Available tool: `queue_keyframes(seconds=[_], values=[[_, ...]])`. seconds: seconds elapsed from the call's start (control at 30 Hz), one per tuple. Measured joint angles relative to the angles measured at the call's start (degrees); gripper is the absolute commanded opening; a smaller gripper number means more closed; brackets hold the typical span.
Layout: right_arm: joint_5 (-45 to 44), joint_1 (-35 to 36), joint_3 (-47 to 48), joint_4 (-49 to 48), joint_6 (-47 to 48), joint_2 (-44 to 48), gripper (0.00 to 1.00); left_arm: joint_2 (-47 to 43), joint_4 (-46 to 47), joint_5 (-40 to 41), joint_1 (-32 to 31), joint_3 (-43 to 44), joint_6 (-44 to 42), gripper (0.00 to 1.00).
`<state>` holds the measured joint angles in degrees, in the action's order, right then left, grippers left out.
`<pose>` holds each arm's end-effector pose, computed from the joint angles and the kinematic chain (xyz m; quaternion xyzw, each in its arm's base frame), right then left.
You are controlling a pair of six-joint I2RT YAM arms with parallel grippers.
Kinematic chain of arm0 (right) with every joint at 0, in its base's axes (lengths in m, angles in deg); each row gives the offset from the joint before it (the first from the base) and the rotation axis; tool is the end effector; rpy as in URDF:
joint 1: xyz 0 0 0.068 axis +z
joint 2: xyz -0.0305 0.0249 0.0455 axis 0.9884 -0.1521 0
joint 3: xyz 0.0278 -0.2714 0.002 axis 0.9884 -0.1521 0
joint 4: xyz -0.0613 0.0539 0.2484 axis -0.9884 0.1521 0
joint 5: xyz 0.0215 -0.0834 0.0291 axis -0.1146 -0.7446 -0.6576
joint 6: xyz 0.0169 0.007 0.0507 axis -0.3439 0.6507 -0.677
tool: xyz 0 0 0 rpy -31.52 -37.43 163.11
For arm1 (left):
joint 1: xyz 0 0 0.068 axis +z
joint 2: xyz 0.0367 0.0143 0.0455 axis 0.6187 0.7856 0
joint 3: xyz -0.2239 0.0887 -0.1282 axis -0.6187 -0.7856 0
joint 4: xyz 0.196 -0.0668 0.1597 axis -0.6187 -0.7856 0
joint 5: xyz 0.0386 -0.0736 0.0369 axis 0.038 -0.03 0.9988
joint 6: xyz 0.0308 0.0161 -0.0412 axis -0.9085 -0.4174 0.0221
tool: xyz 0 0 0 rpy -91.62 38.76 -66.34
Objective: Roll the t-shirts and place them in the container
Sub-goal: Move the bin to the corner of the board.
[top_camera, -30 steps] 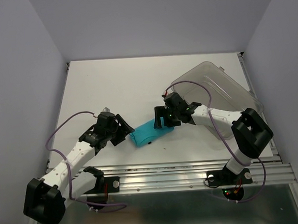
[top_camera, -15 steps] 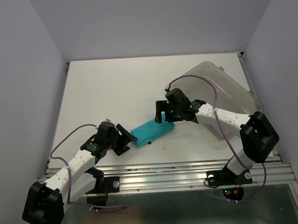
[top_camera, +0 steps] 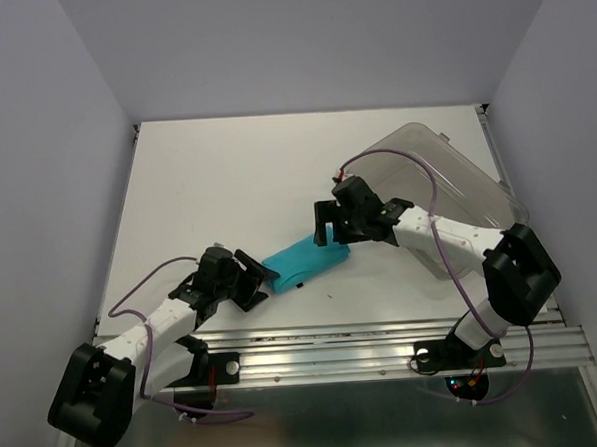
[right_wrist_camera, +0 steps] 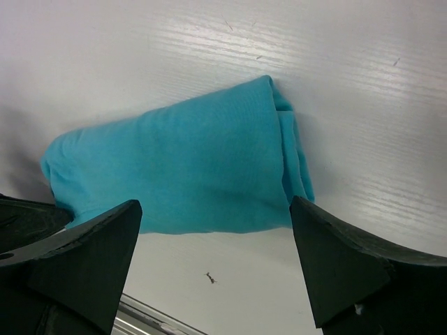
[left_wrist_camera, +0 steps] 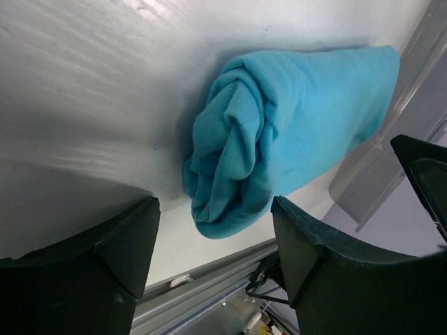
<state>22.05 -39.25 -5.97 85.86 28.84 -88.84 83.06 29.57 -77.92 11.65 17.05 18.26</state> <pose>0.2480 0.2200 0.2296 -0.0683 0.9354 0.1824 0.2952 0.1516 -0.0862 0.1451 -0.2937 0.8480 -0.3993 0.1878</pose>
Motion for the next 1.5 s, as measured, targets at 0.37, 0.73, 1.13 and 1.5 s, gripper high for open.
queue_keyframes(seconds=[0.37, 0.73, 1.13, 1.5], values=[[5.99, -12.55, 1.18, 1.81, 4.76, 0.02, 0.94, 8.15, 7.23, -1.42, -0.09, 0.79, -0.59, 0.48], [12.61, -11.91, 1.11, 1.81, 6.34, -2.19, 0.93, 11.91, 8.76, -1.55, -0.09, 2.56, -2.43, 0.0], [16.22, -11.34, -7.91, -5.2, -1.07, -3.02, 0.98, 16.5, -2.12, 4.2, -0.33, 13.75, -15.47, 0.0], [12.74, -9.18, -11.47, -10.73, -10.01, -2.71, 0.85, 18.73, -4.59, 4.98, -0.33, 16.22, -20.81, 0.0]])
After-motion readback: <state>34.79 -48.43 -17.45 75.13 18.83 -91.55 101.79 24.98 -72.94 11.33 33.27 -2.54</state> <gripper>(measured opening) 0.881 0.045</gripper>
